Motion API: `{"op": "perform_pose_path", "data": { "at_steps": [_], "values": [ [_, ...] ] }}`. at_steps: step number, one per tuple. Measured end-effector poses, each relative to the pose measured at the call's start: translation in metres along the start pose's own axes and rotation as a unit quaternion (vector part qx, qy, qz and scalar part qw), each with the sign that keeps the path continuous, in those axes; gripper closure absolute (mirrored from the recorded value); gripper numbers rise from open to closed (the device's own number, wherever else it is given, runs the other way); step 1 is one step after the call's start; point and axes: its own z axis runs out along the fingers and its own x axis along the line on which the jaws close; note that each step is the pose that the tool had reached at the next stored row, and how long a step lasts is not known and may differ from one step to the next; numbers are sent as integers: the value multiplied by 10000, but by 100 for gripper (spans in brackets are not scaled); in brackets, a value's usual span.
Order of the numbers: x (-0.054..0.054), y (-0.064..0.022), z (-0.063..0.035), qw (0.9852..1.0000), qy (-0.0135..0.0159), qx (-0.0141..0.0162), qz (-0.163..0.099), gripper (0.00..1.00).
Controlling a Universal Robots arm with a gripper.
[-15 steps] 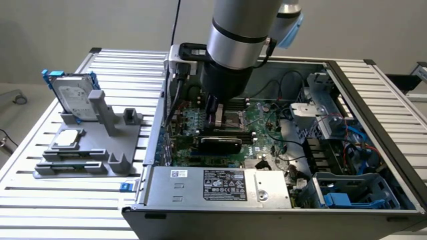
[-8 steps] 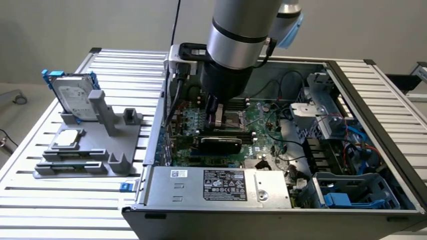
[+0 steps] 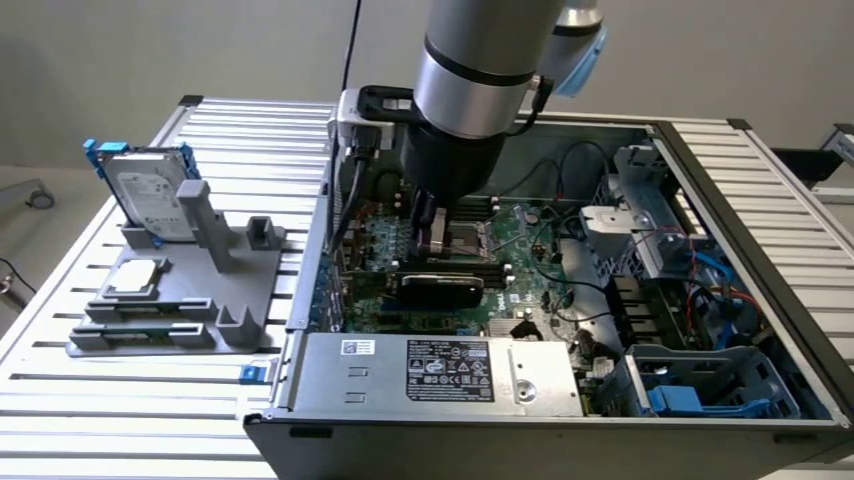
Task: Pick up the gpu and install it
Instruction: 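Press down on the gpu until it lock into place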
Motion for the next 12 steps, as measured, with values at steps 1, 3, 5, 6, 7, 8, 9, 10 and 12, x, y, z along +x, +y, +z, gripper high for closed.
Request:
{"op": "perform_pose_path", "data": {
  "at_steps": [1, 3, 5, 6, 7, 8, 9, 10, 12],
  "values": [
    [-7, 8, 11, 10000, 7, 35, -2, 89],
    [-27, 28, 39, 10000, 14, 92, -4, 89],
    [-46, 48, 65, 9999, 25, 146, -5, 89],
    [-54, 60, 79, 9999, 33, 168, -6, 89],
    [-62, 74, 93, 9998, 45, 183, -6, 89],
    [-72, 84, 105, 9998, 58, 200, -8, 89],
    [-82, 89, 116, 9997, 72, 217, -13, 89],
    [-86, 90, 127, 9997, 86, 231, -23, 89],
    [-95, 89, 142, 9996, 130, 256, -51, 89]
  ]
}}
